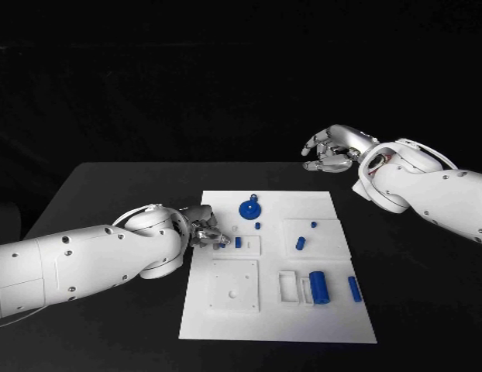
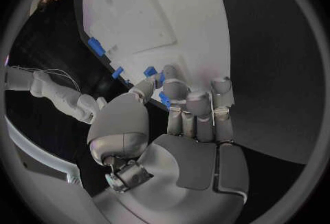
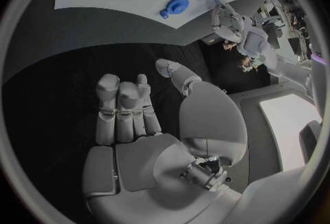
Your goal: Assemble the parts on the task board
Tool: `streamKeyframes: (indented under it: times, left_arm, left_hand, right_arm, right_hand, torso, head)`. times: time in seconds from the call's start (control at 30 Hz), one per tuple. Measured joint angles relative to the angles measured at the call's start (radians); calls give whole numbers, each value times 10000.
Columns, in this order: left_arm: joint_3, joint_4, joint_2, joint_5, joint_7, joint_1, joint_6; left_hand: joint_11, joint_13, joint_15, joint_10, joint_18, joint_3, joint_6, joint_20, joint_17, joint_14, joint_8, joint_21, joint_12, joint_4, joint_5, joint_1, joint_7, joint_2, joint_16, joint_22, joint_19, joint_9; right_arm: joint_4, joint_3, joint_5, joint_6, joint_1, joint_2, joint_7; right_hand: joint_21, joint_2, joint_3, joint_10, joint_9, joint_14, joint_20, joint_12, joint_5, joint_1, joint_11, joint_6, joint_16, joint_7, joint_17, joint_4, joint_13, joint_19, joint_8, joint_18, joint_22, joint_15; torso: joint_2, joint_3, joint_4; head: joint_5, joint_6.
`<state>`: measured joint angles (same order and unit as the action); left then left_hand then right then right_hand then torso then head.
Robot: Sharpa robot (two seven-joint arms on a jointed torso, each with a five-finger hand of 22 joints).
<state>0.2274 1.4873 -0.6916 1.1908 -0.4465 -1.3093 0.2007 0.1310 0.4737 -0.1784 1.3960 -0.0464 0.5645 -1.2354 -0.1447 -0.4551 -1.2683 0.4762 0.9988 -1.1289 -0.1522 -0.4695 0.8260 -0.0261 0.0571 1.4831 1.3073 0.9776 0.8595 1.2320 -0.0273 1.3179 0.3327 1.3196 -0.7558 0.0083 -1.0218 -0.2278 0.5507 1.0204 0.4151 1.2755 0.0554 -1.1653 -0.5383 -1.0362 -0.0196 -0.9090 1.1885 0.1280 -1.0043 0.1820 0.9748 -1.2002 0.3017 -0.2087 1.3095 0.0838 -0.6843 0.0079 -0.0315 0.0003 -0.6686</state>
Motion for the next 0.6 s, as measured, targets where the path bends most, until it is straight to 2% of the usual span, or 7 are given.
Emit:
streamKeyframes:
  times: [0.23,0.3,0.37,0.43,0.5,0.6]
  left_arm:
    - [-3,-12,0,-67,-5,-2,-26]
    - [-3,-12,-1,-69,-6,-3,-26]
    - [-3,-12,0,-71,-7,-2,-21]
    - [-3,-12,2,-72,-8,-2,-18]
    - [-3,-11,2,-75,-9,-1,-18]
    - [-3,-7,1,-82,-9,0,-17]
  left_hand:
    - [-16,-1,-35,-17,0,158,0,0,1,40,-1,-38,0,63,398,-52,0,-52,0,9,0,-1]
    - [-17,-13,-22,-18,0,232,0,0,14,54,-2,-38,0,88,612,-22,0,-22,0,9,0,0]
    - [-18,-32,-21,-19,0,290,0,0,43,55,-6,-38,0,111,913,32,0,32,0,8,0,-1]
    - [-19,-56,-21,-20,0,405,0,0,75,55,-7,-78,32,115,1360,34,0,34,0,8,0,-1]
    - [-20,-62,-20,-20,0,430,0,0,95,55,-7,-78,61,91,1720,146,0,146,-28,7,-1,-1]
    - [-21,-72,-19,-21,0,453,0,0,116,56,-6,-78,62,112,2084,320,0,240,-40,7,-1,-2]
  right_arm:
    - [-5,0,0,0,0,-1,2]
    - [-5,0,0,0,-1,-1,2]
    - [-5,0,0,0,-1,-1,2]
    - [-5,0,0,0,-1,-1,2]
    - [-5,0,0,0,-1,-3,3]
    - [-5,0,0,0,-1,-9,3]
  right_hand:
    - [0,0,0,0,0,0,-2,0,-40,0,0,11,0,13,0,0,0,0,0,0,0,0]
    - [0,0,0,0,0,0,-3,0,-40,0,0,20,0,22,0,0,0,1,0,1,0,0]
    - [0,0,0,0,0,0,-4,0,-40,0,0,21,0,23,0,0,1,1,0,1,0,0]
    - [0,0,0,0,0,0,-4,0,-40,0,0,21,0,23,0,0,1,1,0,1,0,0]
    - [0,0,0,0,0,0,-5,0,-40,0,0,21,0,22,0,0,1,1,0,1,0,0]
    - [0,0,0,0,0,0,-6,0,-40,0,0,20,0,21,0,0,1,1,0,1,0,0]
  torso:
    - [0,0,0]
    - [0,0,0]
    - [0,0,0]
    - [0,1,0]
    - [0,2,2]
    - [0,3,5]
  head:
    - [-1,-1]
    - [-1,5]
    - [-1,8]
    - [-5,10]
    - [-9,12]
    - [-11,12]
